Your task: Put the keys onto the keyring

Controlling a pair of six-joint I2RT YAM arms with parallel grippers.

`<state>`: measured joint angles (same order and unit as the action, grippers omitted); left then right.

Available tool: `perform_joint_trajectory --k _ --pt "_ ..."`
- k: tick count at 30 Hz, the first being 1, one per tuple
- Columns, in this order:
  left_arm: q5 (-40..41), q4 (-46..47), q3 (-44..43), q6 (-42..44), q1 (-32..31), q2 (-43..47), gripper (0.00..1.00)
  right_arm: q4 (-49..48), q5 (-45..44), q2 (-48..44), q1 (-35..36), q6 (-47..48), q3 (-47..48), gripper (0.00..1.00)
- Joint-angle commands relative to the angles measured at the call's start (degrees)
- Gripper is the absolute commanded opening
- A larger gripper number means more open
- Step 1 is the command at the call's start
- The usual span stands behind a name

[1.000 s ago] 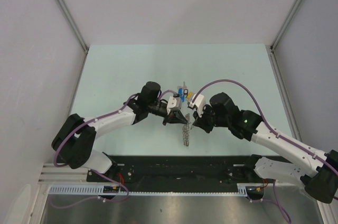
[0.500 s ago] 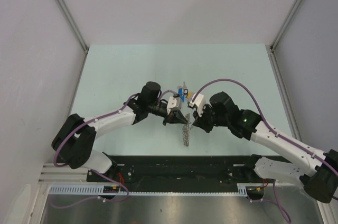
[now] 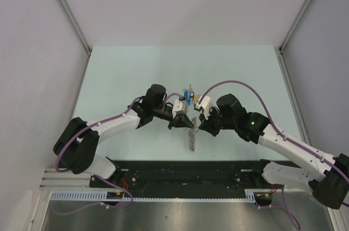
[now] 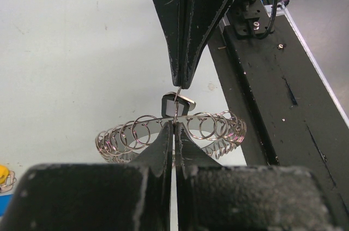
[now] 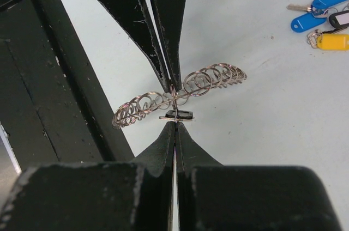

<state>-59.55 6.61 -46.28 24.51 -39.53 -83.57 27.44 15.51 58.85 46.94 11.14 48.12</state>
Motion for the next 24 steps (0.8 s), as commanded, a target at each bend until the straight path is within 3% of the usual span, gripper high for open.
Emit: perform_joint_trajectory --k 1,24 --pt "-0.7 -0.1 -2.2 1.9 -0.3 0.6 0.01 -2.2 1.5 0.1 -0.3 -0.4 1.0 0.0" --pt "-0.4 -0.2 -2.2 1.9 -0.3 0.4 0.0 0.0 0.1 -2.0 -0.4 -0.7 0.9 0.0"
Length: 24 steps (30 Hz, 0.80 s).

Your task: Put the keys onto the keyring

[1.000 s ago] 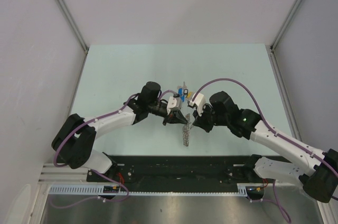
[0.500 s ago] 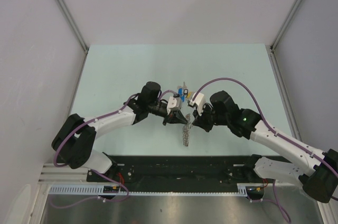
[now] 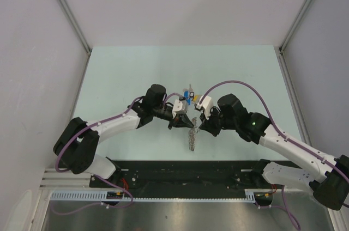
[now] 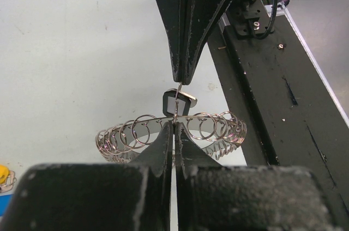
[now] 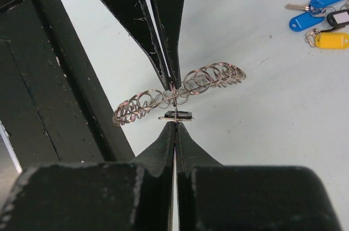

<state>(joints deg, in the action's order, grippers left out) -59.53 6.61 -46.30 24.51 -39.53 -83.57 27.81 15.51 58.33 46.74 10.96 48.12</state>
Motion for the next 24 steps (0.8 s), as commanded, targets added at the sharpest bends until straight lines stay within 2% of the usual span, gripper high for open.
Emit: perform_joint_trajectory --k 1,24 --pt "-0.3 -0.2 -2.2 1.7 -0.3 0.4 0.0 -0.5 0.2 -1.5 -0.2 -0.5 0.9 0.0" --pt "-0.4 -0.5 -2.4 1.9 -0.4 0.2 0.0 -1.5 1.6 -0.1 -0.1 -0.4 1.0 0.0"
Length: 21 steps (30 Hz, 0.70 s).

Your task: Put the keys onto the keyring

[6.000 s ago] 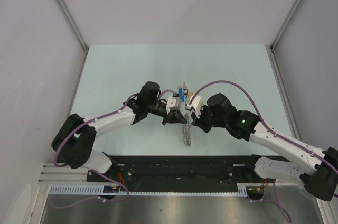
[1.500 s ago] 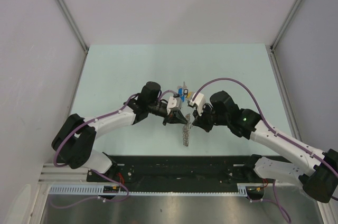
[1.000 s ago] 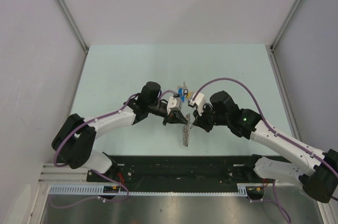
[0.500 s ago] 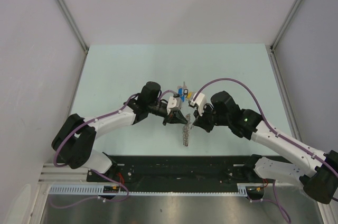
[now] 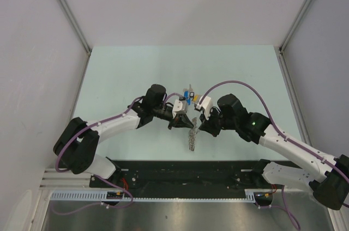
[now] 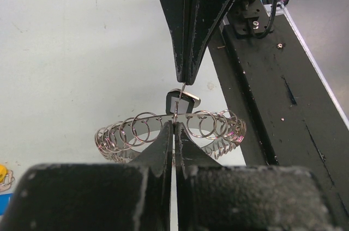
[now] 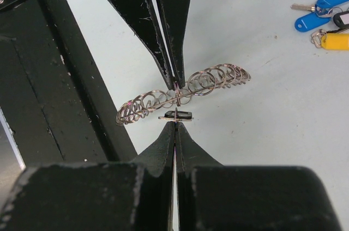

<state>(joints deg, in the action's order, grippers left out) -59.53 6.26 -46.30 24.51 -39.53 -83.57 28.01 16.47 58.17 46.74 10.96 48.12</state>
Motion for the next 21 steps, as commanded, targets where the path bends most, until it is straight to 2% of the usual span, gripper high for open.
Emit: perform_joint_trajectory --k 1,21 --pt "-0.5 -0.1 -2.3 1.9 -0.3 0.2 0.0 -1.8 0.6 0.2 -0.2 -0.4 0.9 0.0" --pt "-0.8 -0.1 -2.4 1.9 -0.4 0.0 0.0 -1.8 -0.5 0.5 -0.2 -0.6 0.9 0.0"
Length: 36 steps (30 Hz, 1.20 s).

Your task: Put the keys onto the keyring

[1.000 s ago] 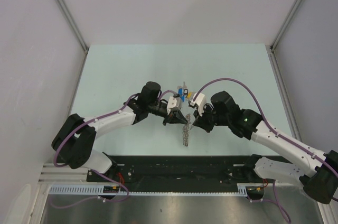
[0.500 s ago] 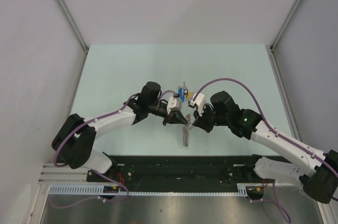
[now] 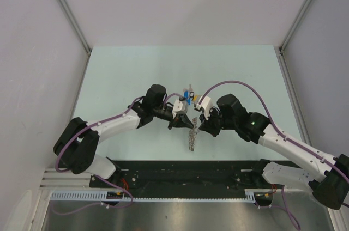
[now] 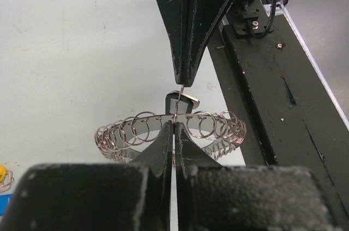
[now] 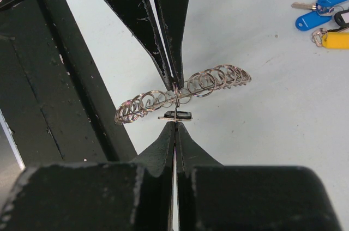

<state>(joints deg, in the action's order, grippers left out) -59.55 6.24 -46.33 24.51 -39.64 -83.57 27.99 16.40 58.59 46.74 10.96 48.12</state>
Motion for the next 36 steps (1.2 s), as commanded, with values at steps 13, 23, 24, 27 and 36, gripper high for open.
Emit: perform_joint_trajectory --k 13,23,24,27,36 --pt "-0.7 -0.2 -2.5 1.9 -0.4 0.1 0.0 -1.4 -0.6 -0.6 -0.2 -0.7 0.9 0.0" --pt "-0.6 -0.2 -2.5 1.9 -0.3 0.0 0.0 -1.4 -0.6 -0.6 -0.2 -0.7 1.0 0.0" --pt "-0.7 -0.2 -2.5 2.0 -0.3 0.1 0.0 -1.4 -0.5 -0.6 -0.1 -0.7 0.9 0.0" --pt "-0.7 -0.2 -2.5 2.0 -0.3 0.1 0.0 -1.5 -0.1 -0.3 -0.2 -0.8 0.9 0.0" --pt "-1.0 -0.1 -2.5 2.0 -0.4 0.2 0.0 -2.1 0.8 0.3 -0.2 -0.8 0.9 0.0"
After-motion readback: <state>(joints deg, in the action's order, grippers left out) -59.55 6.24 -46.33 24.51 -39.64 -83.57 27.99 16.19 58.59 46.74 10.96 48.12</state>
